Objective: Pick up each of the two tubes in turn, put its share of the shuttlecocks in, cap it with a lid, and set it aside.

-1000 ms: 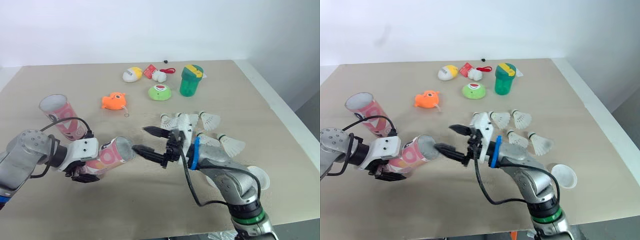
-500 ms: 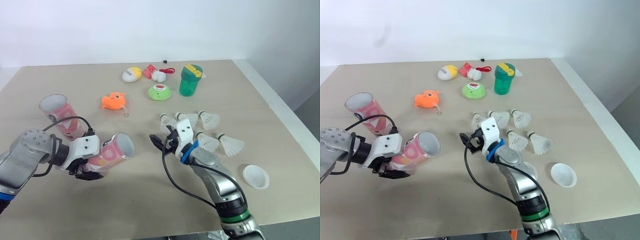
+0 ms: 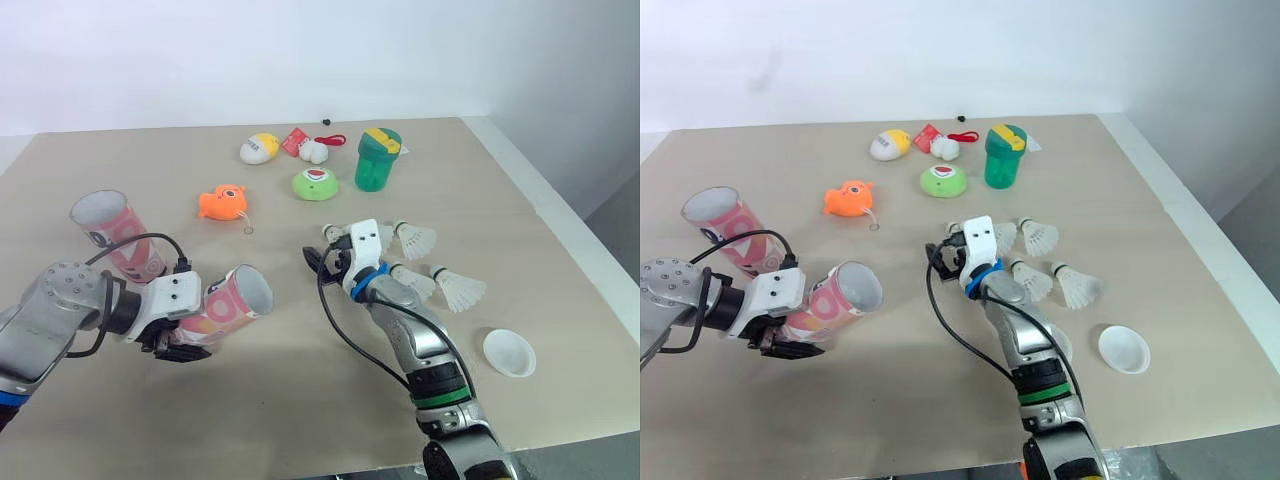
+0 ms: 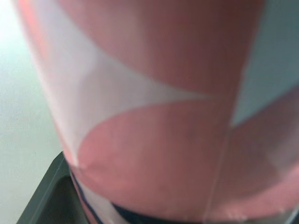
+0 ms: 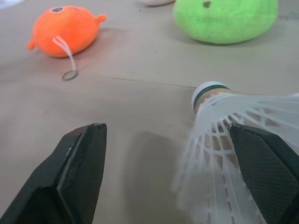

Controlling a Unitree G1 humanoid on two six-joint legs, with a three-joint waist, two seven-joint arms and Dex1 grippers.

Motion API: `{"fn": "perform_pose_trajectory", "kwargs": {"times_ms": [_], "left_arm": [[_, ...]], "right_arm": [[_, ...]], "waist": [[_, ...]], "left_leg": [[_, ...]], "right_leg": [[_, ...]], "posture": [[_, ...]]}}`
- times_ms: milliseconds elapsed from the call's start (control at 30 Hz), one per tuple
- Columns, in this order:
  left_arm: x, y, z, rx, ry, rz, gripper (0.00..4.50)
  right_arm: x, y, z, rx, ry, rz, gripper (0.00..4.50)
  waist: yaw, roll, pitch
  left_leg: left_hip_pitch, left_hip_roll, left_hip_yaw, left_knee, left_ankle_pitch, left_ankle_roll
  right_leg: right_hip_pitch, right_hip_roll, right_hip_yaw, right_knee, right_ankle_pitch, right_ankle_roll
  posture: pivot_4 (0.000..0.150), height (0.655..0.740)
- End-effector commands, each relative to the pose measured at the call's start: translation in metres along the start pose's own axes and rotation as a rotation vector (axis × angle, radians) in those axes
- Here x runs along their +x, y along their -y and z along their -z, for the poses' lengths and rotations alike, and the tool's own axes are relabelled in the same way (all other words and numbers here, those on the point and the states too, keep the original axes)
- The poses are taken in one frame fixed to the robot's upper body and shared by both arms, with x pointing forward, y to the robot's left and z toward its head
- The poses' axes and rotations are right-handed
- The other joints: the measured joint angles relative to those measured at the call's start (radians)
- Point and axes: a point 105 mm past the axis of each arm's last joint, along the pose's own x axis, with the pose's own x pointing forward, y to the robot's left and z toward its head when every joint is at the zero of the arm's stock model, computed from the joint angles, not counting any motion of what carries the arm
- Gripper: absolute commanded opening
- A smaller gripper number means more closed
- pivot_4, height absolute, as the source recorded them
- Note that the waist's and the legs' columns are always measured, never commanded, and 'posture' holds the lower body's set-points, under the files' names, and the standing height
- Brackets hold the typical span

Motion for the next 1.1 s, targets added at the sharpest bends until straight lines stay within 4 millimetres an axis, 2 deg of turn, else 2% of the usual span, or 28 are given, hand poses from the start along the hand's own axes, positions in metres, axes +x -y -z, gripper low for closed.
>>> {"fn": "perform_pose_trajectory", "kwargs": {"times_ms": [33,67,100,133,167,200,233,300,333,500,633,733,800,867,967,1100], "left_arm": [[-0.005,0.001,-0.009,0.029,0.02,-0.012,3.28],[-0.005,0.001,-0.01,0.029,0.021,-0.012,3.28],[-0.005,0.001,-0.01,0.029,0.021,-0.012,3.28],[-0.005,0.001,-0.01,0.029,0.021,-0.013,3.28],[-0.005,0.001,-0.01,0.028,0.021,-0.013,3.28],[-0.005,0.001,-0.01,0.028,0.021,-0.014,3.28],[-0.005,0.0,-0.01,0.029,0.021,-0.014,3.28],[-0.005,0.0,-0.011,0.03,0.022,-0.015,3.28],[-0.005,0.0,-0.011,0.03,0.023,-0.015,3.28],[-0.004,-0.001,-0.012,0.029,0.025,-0.015,3.28],[-0.003,-0.002,-0.012,0.026,0.027,-0.015,3.28],[-0.001,-0.002,-0.012,0.024,0.029,-0.013,3.28],[-0.001,-0.003,-0.012,0.024,0.031,-0.01,3.28],[0.001,-0.004,-0.012,0.025,0.032,-0.01,3.28],[0.003,-0.007,-0.013,0.026,0.036,-0.011,3.28],[0.004,-0.009,-0.014,0.031,0.039,-0.011,3.28]], "right_arm": [[0.004,-0.001,-0.014,0.076,0.044,-0.004,3.6],[0.004,-0.001,-0.014,0.086,0.043,-0.003,3.37],[0.004,0.0,-0.015,0.097,0.044,-0.002,2.91],[0.003,0.0,-0.015,0.101,0.044,-0.003,2.2],[0.002,-0.001,-0.015,0.108,0.045,-0.007,2.07],[0.002,-0.001,-0.015,0.114,0.045,-0.011,1.65],[0.001,-0.002,-0.015,0.117,0.044,-0.016,1.49],[0.0,-0.005,-0.015,0.119,0.044,-0.031,0.39],[-0.001,-0.006,-0.015,0.122,0.046,-0.038,0.03],[-0.014,-0.028,-0.037,0.104,0.093,-0.167,0.03],[-0.049,-0.062,-0.074,-0.023,0.173,-0.462,0.03],[-0.078,-0.074,-0.085,-0.133,0.168,-0.671,0.03],[-0.099,-0.081,-0.085,-0.219,0.123,-0.815,0.03],[-0.109,-0.084,-0.079,-0.313,0.052,-0.899,0.03],[-0.109,-0.086,-0.073,-0.418,0.001,-0.932,0.03],[-0.104,-0.096,-0.071,-0.455,0.002,-0.976,0.03]], "waist": [[0.0,0.0,0.0],[0.0,0.0,0.0],[0.0,0.0,0.0],[-0.001,0.0,0.0],[-0.001,0.0,0.0],[-0.001,0.0,0.0],[-0.001,0.0,0.0],[-0.001,0.0,0.0],[-0.001,0.0,0.0],[-0.001,0.001,0.0],[-0.001,0.001,0.001],[0.002,0.001,0.001],[0.003,0.001,0.001],[0.004,0.001,0.001],[0.002,0.0,0.001],[0.002,0.0,0.001]], "left_leg": [[0.0,0.0,0.0,0.0,0.0,0.0],[0.0,0.0,0.0,0.0,0.0,0.0],[0.0,0.0,0.0,0.0,0.0,0.0],[0.0,0.0,0.0,-0.001,0.0,0.0],[0.0,0.0,0.0,-0.001,0.0,0.0],[0.0,0.0,0.0,-0.001,0.0,0.0],[0.0,0.0,0.0,-0.001,0.0,0.0],[0.0,0.0,0.0,-0.001,0.0,0.0],[0.0,0.0,0.0,-0.001,0.0,0.0],[-0.001,0.0,0.0,-0.002,0.0,0.0],[-0.004,0.0,0.0,-0.002,0.0,0.0],[-0.004,0.0,0.0,-0.002,0.0,0.0],[-0.004,0.0,0.0,-0.001,0.0,0.0],[-0.004,0.0,0.0,-0.001,0.0,0.0],[-0.004,0.0,0.0,-0.001,0.0,0.0],[-0.003,0.001,0.0,-0.001,0.0,0.0]], "right_leg": [[0.0,0.0,0.0,0.0,0.0,0.0],[0.0,0.0,0.0,0.0,0.0,0.0],[0.0,0.0,0.0,0.0,0.0,0.0],[-0.001,0.0,0.0,0.0,0.0,0.0],[-0.001,0.0,0.0,0.0,0.0,0.0],[-0.001,0.0,0.0,0.0,0.0,0.0],[-0.001,0.0,0.0,0.0,0.0,0.0],[-0.001,0.0,0.0,0.0,-0.001,0.0],[-0.001,0.0,0.0,0.0,-0.001,0.0],[-0.002,0.0,0.0,0.0,-0.001,-0.001],[-0.005,0.0,0.0,0.0,-0.001,0.0],[-0.005,0.0,0.0,0.0,-0.001,0.0],[-0.005,0.0,0.0,0.0,-0.001,0.0],[-0.005,0.0,0.0,0.0,-0.001,0.0],[-0.006,0.001,0.0,0.0,0.0,-0.001],[-0.006,0.002,0.0,0.001,0.0,-0.002]], "posture": [[0.15,0.74],[0.15,0.74],[0.15,0.74],[0.15,0.74],[0.15,0.74],[0.15,0.74],[0.15,0.74],[0.15,0.74],[0.15,0.74],[0.15,0.74],[0.15,0.74],[0.15,0.74],[0.15,0.74],[0.15,0.74],[0.15,0.74],[0.15,0.74]]}}
